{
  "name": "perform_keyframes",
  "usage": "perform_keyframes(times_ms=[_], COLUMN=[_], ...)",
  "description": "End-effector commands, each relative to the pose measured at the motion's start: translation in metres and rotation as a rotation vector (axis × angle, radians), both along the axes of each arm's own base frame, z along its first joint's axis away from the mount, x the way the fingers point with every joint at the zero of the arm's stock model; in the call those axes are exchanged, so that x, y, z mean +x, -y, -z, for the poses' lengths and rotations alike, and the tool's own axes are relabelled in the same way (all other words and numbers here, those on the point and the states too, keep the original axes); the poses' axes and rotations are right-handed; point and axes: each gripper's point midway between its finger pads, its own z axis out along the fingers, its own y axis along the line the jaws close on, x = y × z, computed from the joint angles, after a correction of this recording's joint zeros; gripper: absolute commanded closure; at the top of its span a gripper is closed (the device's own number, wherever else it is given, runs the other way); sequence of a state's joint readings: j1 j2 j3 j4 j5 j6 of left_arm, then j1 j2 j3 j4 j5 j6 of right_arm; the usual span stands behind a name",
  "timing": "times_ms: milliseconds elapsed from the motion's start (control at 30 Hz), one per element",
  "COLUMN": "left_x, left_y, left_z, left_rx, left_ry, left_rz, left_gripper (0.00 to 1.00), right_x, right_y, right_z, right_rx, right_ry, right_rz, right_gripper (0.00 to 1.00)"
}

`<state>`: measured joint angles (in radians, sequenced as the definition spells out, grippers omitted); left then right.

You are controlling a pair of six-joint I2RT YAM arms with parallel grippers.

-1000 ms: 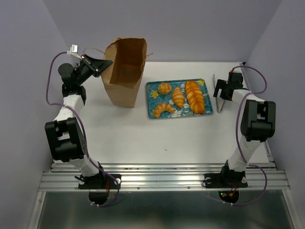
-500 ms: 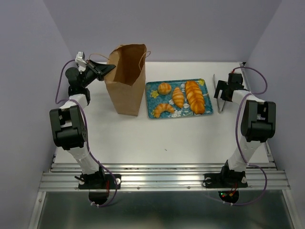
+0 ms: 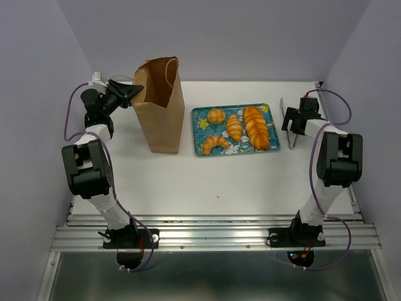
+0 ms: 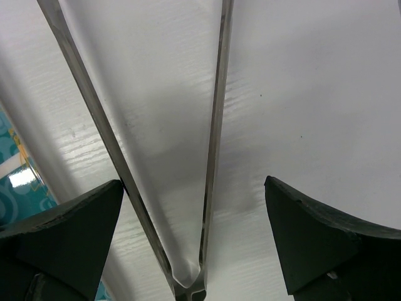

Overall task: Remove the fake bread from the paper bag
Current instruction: Adjust the paper bag at the center of the board.

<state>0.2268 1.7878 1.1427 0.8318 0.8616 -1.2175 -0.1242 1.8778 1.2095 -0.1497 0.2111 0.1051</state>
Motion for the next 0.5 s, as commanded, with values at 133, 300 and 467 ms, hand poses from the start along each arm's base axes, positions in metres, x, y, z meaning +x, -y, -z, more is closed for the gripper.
perform_keyframes(times_ms=[133,300,467], left_x=[-0.009,-0.019,-0.032], left_y=[-0.011,-0.010,-0.006], left_z=[-0.047,-0.079,-0.115], left_rx=[0.185,0.233,0.319], left_ry=[0.144,0.225,0.326], left_rz=[-0.099,-0.116,-0.118], left_gripper=[0.07,0.01,0.01], right_x=[-0.001,-0.004,-0.009], right_y=[0.012,0.011,0.012], right_z=[-0.036,-0.045,-0.060], right_rx=[-0.051,-0.053,-0.054], right_ry=[0.080,0.097,0.124], right_rz=[0.036,0.036,0.052], right_gripper=[0.00,0.00,0.00])
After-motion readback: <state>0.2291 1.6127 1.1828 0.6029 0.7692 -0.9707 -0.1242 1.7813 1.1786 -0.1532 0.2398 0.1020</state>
